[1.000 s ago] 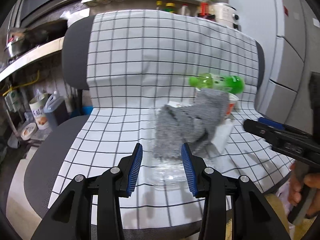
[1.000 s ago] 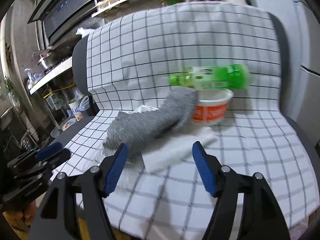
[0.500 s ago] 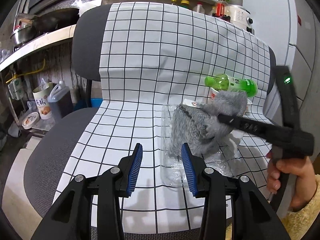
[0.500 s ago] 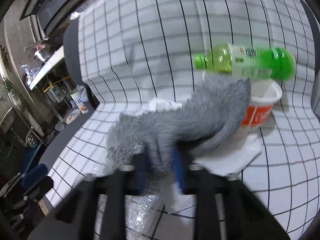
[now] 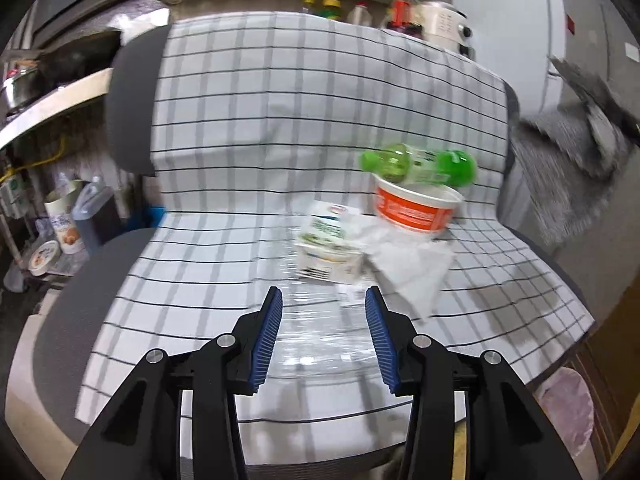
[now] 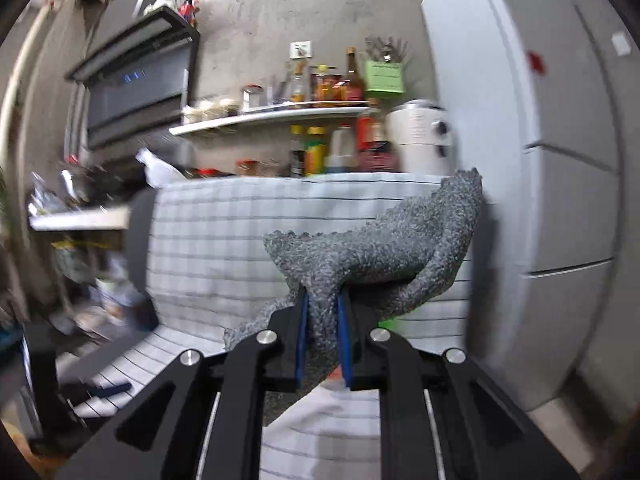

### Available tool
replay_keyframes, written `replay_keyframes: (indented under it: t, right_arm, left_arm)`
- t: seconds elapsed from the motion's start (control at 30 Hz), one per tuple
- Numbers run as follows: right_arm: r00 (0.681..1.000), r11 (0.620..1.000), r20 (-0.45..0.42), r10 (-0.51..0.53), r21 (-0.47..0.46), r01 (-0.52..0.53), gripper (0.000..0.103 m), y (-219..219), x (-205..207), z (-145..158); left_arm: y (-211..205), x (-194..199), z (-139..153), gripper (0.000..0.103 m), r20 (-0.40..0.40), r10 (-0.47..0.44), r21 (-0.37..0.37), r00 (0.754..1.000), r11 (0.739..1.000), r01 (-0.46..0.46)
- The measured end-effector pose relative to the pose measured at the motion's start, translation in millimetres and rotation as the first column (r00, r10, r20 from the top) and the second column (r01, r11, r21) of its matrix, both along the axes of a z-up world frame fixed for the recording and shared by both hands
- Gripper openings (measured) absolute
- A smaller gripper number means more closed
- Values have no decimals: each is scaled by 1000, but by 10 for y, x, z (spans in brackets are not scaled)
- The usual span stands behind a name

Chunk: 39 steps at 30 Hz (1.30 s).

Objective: Collect trash
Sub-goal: 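Grasp the grey fuzzy cloth with the right tool and lift it, then grasp the white tissue with the left tool while the right tool holds the cloth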

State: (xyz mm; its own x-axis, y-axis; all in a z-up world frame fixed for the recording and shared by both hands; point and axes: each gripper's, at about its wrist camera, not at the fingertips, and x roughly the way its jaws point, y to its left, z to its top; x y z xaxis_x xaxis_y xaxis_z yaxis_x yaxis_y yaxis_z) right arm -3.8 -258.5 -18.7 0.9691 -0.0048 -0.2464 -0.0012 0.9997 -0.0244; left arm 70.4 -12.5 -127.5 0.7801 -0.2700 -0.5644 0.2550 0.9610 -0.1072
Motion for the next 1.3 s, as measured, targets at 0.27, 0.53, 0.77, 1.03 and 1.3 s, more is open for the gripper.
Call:
replay_keyframes:
  t: [0.27,0.53,0.77,1.03,1.3]
  right_arm:
    - [984,996,-150,-92,5,94,13,-389,-18,-611]
    - [978,995,-197,-74,53,86,13,-527,-26,-908]
    - [979,994,-197,-60,83,78,13,-593,35,-948]
    - [981,991,-183,-65,101,84,13,-639,18,-936]
    - [984,982,-130,-119,133,136,13,-837,-298,-690]
  left_arm:
    - [-528,305,-92,44,-62,-91,-10,994,996,90]
    - [-675,769,-344,39,-203,-77,-84,976,995,61]
    - [-705,952,-458,29,-248,-73,-116,966,992,46]
    - [-729,892,-256,0,-145,-101,-169,984,983,76]
    - [-753,204,512,0,148,-210,-219,966,946,239]
